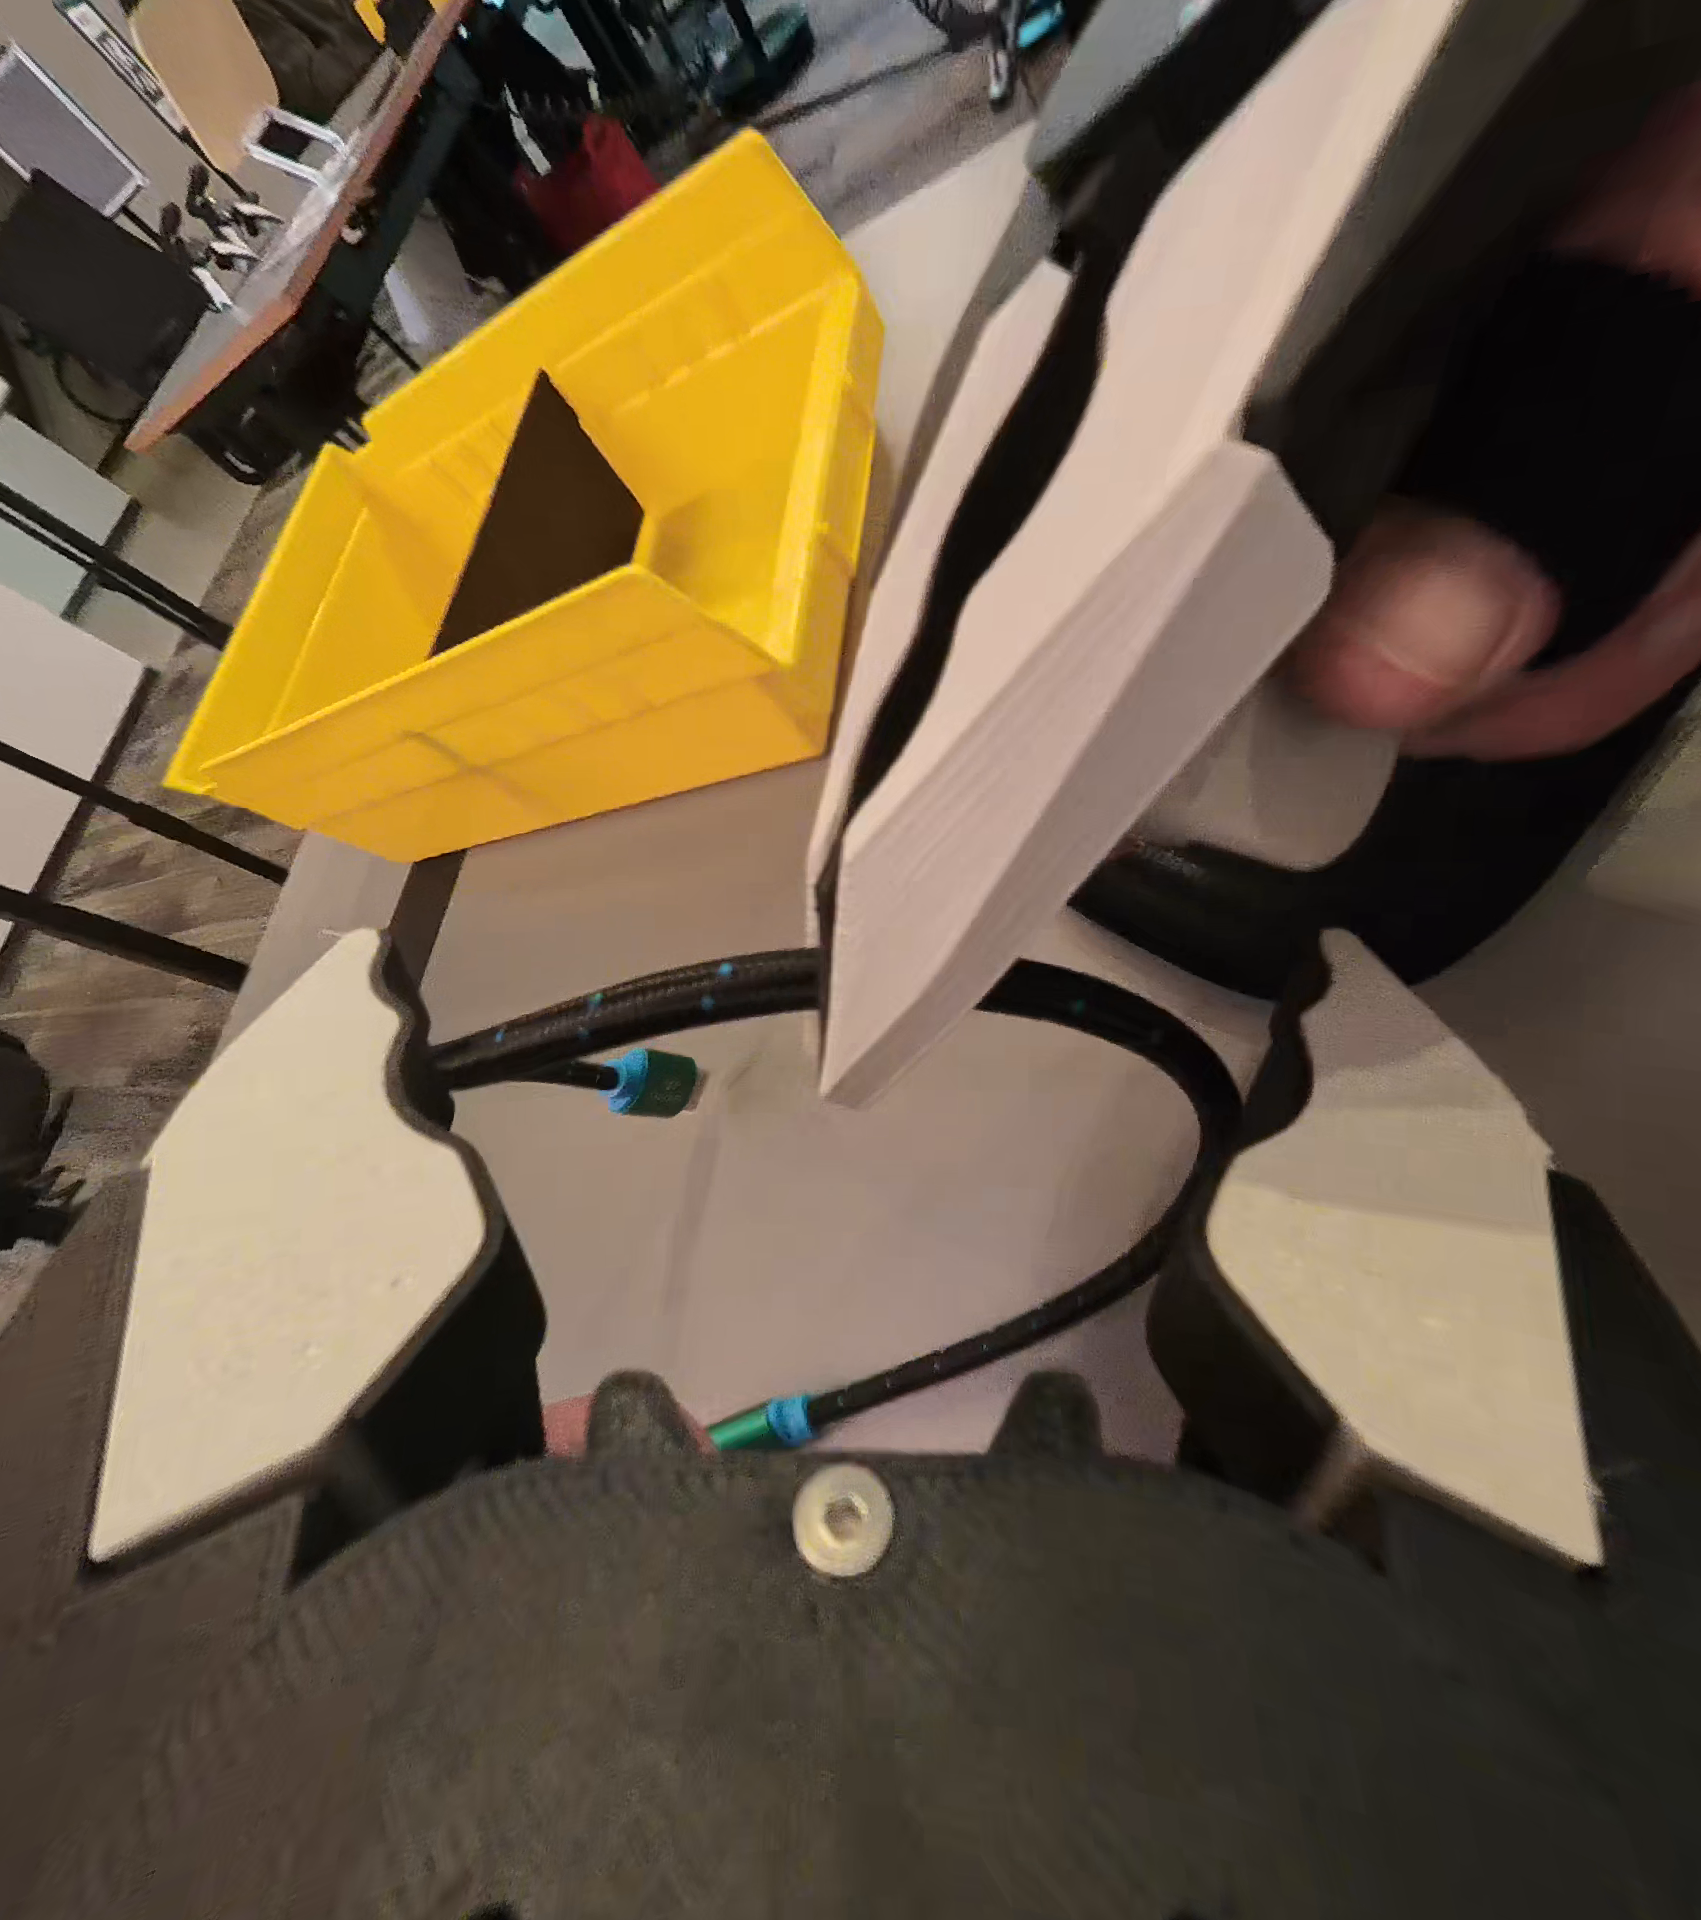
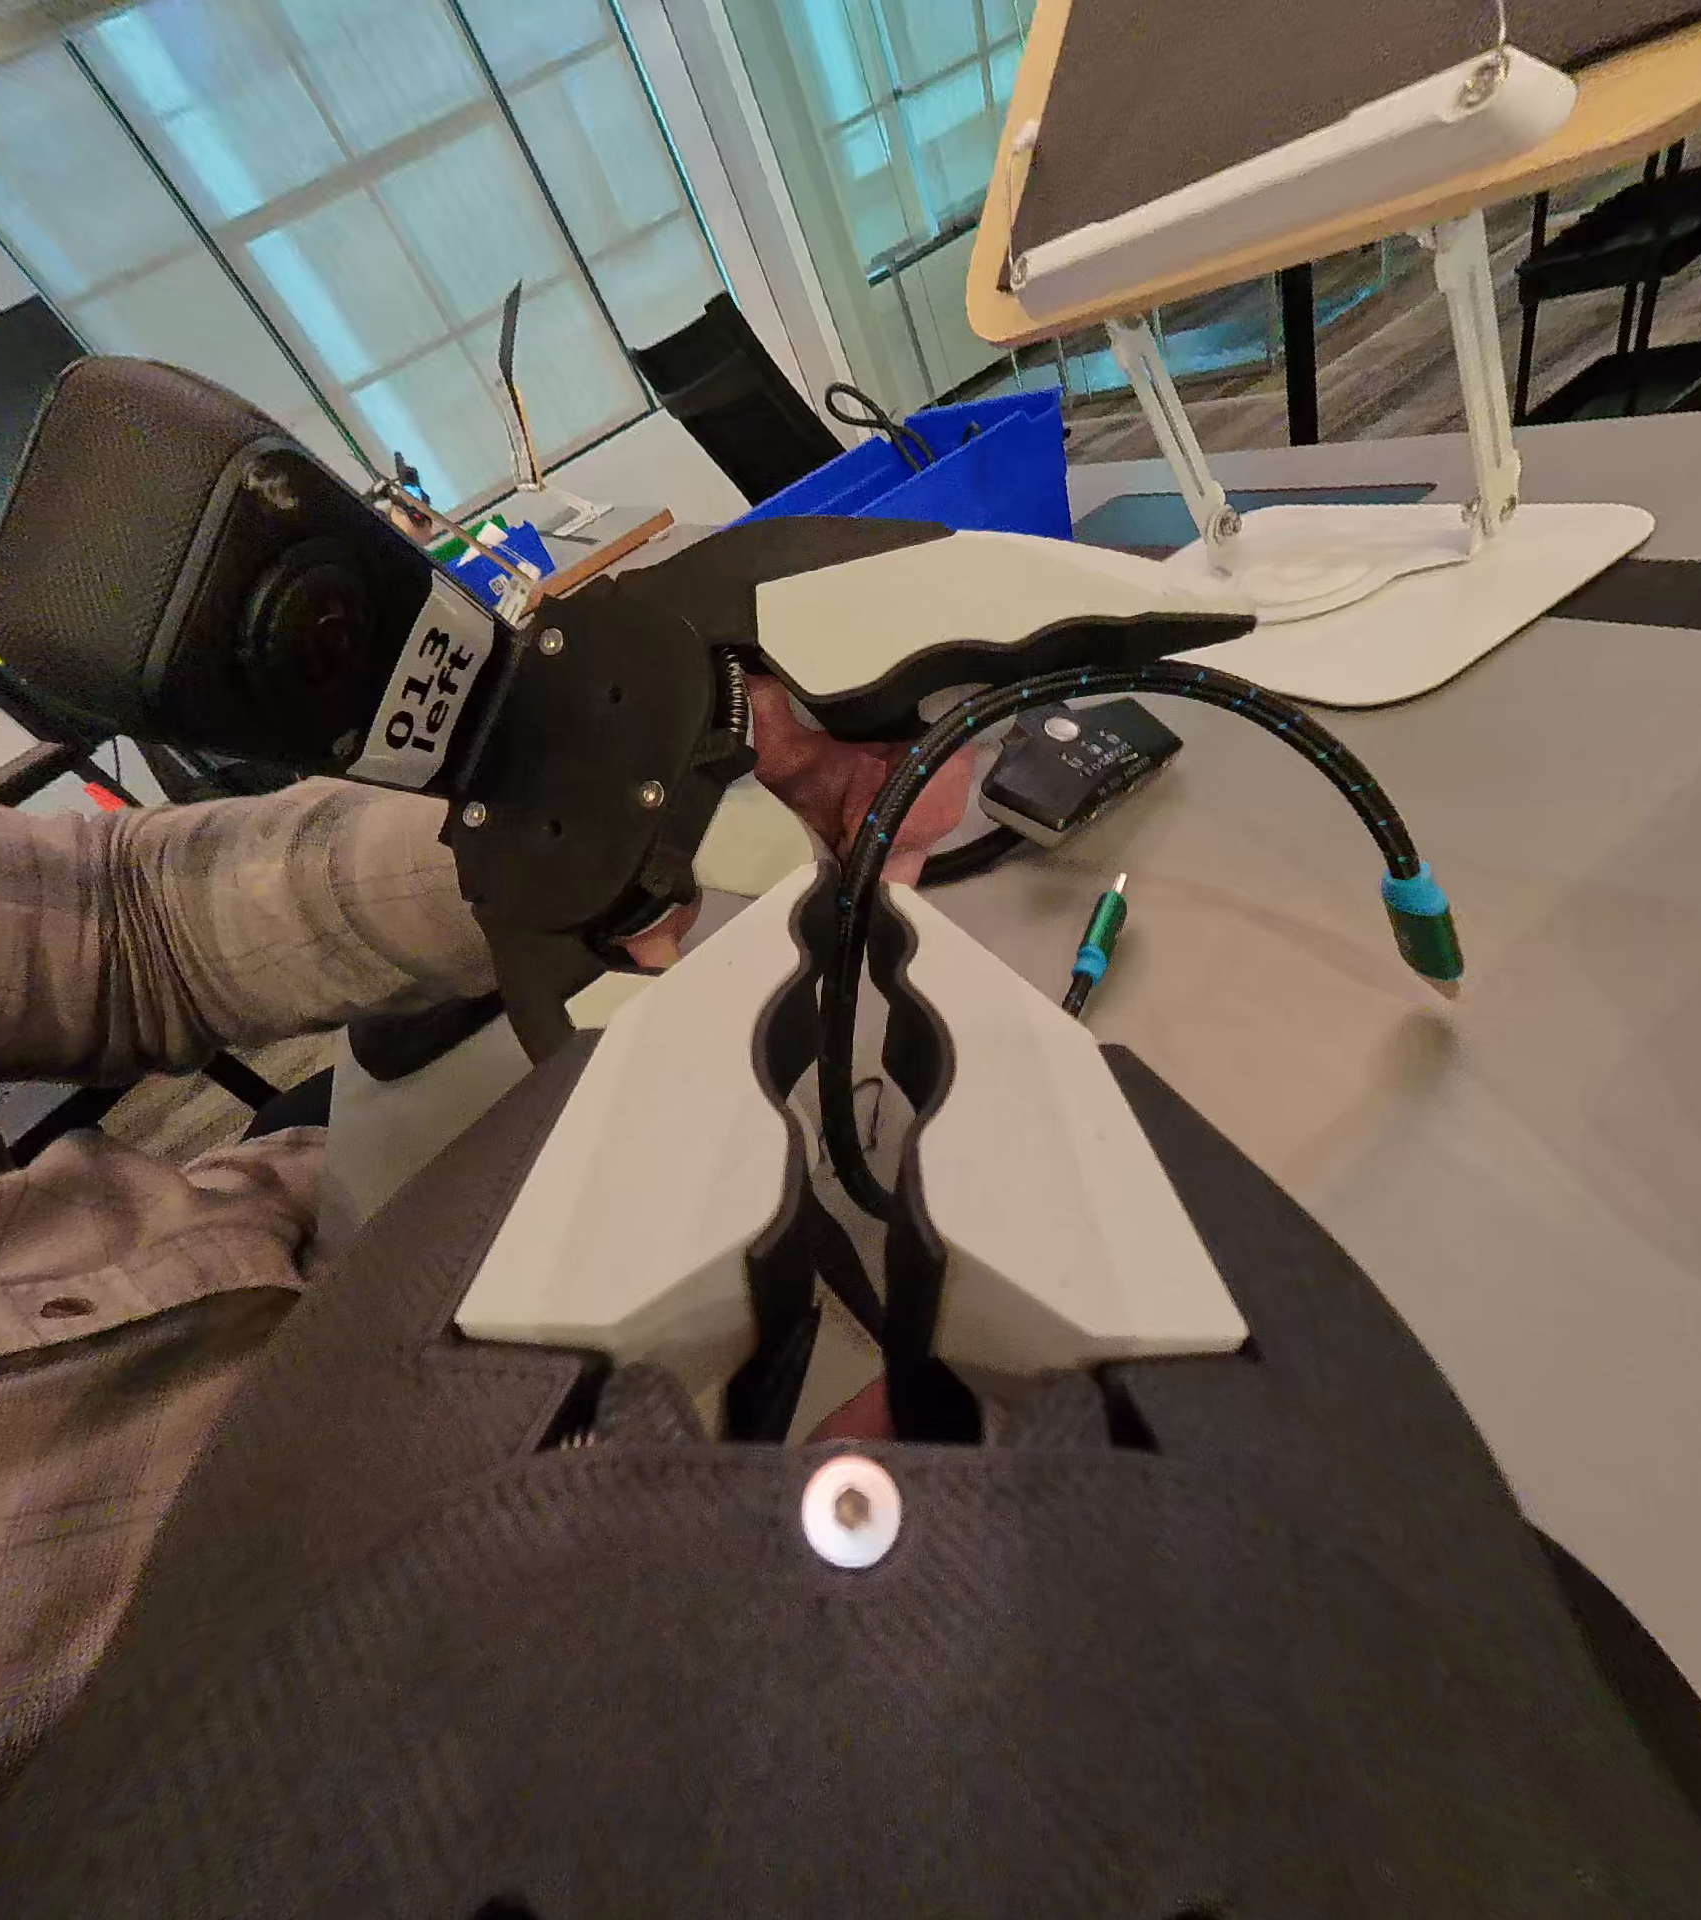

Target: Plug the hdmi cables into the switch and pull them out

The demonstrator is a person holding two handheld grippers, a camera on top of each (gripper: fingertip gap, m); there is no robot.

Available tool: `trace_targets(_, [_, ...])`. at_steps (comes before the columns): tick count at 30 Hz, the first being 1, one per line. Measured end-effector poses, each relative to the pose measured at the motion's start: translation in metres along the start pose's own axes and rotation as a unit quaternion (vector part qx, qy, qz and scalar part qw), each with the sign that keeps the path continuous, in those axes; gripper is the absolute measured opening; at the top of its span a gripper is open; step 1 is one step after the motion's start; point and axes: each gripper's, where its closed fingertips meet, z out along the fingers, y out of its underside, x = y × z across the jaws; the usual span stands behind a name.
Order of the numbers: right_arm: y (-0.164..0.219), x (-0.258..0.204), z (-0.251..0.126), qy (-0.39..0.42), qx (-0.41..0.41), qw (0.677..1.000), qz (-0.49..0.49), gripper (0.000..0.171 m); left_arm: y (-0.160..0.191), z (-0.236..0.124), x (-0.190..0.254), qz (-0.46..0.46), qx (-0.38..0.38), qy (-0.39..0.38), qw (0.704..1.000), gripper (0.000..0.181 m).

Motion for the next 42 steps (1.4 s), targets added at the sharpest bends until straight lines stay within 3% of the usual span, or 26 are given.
trace_targets(9, [-0.023, -0.016, 0.013, -0.045, 0.048, 0.998, 0.022, 0.002, -0.009, -0.013, -0.022, 0.016, 0.025, -0.061, 0.998, 0.143])
trace_targets(23, [-0.043, -0.039, 0.003, -0.095, 0.068, 0.993, 0.009, 0.002, -0.026, -0.023, -0.036, 0.059, 0.066, -0.114, 0.99, 0.047])
trace_targets(31, [-0.048, -0.044, 0.0, -0.096, 0.06, 0.993, -0.014, 0.003, -0.028, -0.027, -0.039, 0.083, 0.057, -0.125, 0.987, 0.026])
trace_targets(34, [-0.048, -0.043, 0.0, -0.066, 0.052, 0.994, -0.068, 0.004, -0.028, -0.029, -0.038, 0.084, 0.055, -0.114, 0.988, 0.022])
trace_targets(36, [-0.05, -0.046, -0.005, -0.043, 0.048, 0.987, -0.144, 0.016, -0.028, -0.03, -0.036, 0.075, 0.057, -0.098, 0.991, 0.02])
trace_targets(39, [-0.05, -0.043, -0.012, 0.009, 0.007, 0.954, -0.299, 0.034, -0.03, -0.033, -0.025, 0.069, 0.068, -0.036, 0.995, 0.02])
trace_targets(42, [-0.054, -0.065, -0.012, -0.031, 0.004, 0.918, -0.395, 0.034, -0.035, -0.037, -0.01, 0.075, 0.073, 0.028, 0.994, 0.021])
